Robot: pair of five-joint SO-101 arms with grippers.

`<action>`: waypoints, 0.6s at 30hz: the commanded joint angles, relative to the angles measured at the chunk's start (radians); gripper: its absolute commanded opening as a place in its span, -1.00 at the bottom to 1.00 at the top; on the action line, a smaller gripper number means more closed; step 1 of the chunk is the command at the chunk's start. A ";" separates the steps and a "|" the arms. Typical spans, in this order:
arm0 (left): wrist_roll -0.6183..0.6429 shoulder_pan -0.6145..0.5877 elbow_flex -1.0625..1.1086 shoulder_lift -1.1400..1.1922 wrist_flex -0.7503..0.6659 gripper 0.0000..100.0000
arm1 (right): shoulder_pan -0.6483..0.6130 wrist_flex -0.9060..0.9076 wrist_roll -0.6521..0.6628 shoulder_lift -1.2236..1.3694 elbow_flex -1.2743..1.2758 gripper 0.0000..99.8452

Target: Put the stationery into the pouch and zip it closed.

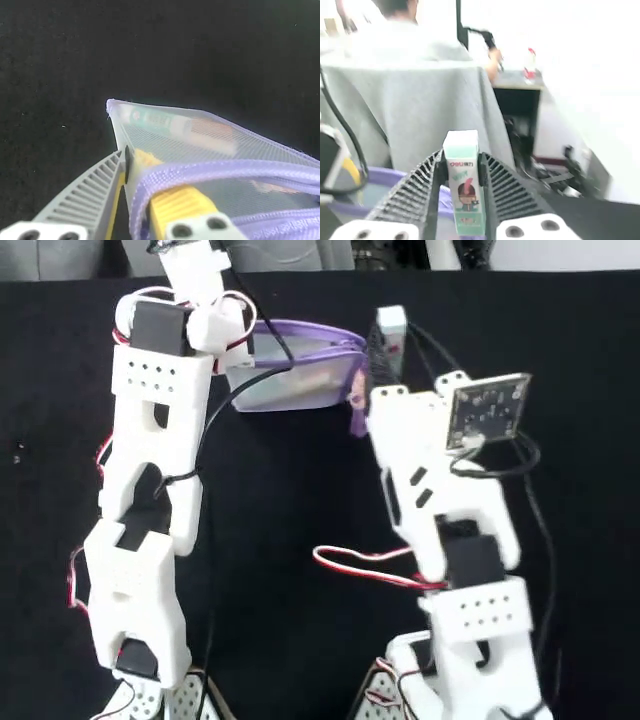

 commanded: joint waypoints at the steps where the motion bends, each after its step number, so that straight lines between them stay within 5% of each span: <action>1: 0.008 0.013 -0.004 -0.051 0.002 -0.94 | -0.040 -0.301 -0.101 0.051 0.062 -0.98; 10: 0.011 0.013 -0.002 -0.051 0.000 -0.94 | -0.054 -0.575 -0.292 0.189 0.073 -0.98; 18: 0.014 0.005 -0.002 -0.051 -0.018 -0.94 | -0.133 -0.723 -0.308 0.389 0.059 -0.98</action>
